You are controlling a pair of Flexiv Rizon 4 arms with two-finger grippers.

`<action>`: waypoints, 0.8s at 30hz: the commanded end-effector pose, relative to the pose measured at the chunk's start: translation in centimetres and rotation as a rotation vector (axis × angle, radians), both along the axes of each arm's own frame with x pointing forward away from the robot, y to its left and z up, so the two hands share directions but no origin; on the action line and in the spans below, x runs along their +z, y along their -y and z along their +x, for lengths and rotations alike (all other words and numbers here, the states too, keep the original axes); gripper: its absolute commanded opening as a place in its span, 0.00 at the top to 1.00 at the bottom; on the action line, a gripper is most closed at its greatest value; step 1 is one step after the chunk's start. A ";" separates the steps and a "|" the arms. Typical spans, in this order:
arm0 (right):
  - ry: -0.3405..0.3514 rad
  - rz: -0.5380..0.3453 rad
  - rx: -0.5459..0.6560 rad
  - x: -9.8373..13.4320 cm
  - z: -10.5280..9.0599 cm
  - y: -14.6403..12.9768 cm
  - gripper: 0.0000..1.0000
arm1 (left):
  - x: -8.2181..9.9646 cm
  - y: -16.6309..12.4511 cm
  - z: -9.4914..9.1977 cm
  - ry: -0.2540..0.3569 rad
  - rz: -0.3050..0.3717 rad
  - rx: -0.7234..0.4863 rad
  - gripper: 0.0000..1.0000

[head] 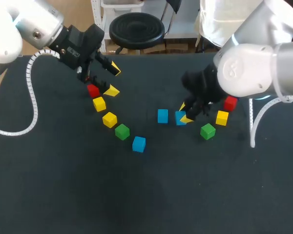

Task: Place the blue cubes, place green cubes on the blue cubes, place the yellow cubes on the green cubes, then place the red cubes on the yellow cubes, and place purple cube on the red cubes.

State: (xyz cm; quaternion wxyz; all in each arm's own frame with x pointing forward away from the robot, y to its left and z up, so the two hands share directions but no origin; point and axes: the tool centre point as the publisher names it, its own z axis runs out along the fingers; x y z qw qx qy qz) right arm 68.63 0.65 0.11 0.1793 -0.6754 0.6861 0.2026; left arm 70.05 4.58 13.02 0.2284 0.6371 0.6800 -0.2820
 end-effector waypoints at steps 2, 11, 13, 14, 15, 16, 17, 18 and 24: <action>-0.004 0.005 0.002 -0.3 0.3 -0.1 1.00 | 0.0 0.0 0.0 0.001 0.001 0.000 0.00; 0.004 0.003 0.005 -0.1 0.9 -0.3 1.00 | 0.0 0.0 0.0 0.001 0.001 0.000 0.00; 0.007 0.005 0.005 -0.1 1.0 -0.4 1.00 | 0.0 0.0 0.0 0.001 0.001 0.000 0.00; 0.006 0.005 0.006 -0.1 1.0 -0.5 1.00 | 0.0 0.0 0.0 0.001 0.001 0.000 0.00; 0.005 0.004 0.008 -0.2 1.1 -0.5 1.00 | 0.0 0.0 0.0 0.001 0.001 0.000 0.00; 0.004 0.004 0.009 -0.3 1.1 -0.6 1.00 | 0.0 0.0 0.0 0.001 0.001 0.000 0.00; 0.002 0.005 0.008 -0.4 1.1 -0.6 1.00 | 0.0 0.0 0.0 0.001 0.001 0.000 0.00; 0.000 0.004 0.008 -0.5 1.1 -0.6 1.00 | 0.0 0.0 0.0 0.001 0.001 0.000 0.00; -0.012 0.006 0.005 -1.0 1.2 -0.6 1.00 | 0.0 0.0 0.0 0.001 0.001 0.000 0.00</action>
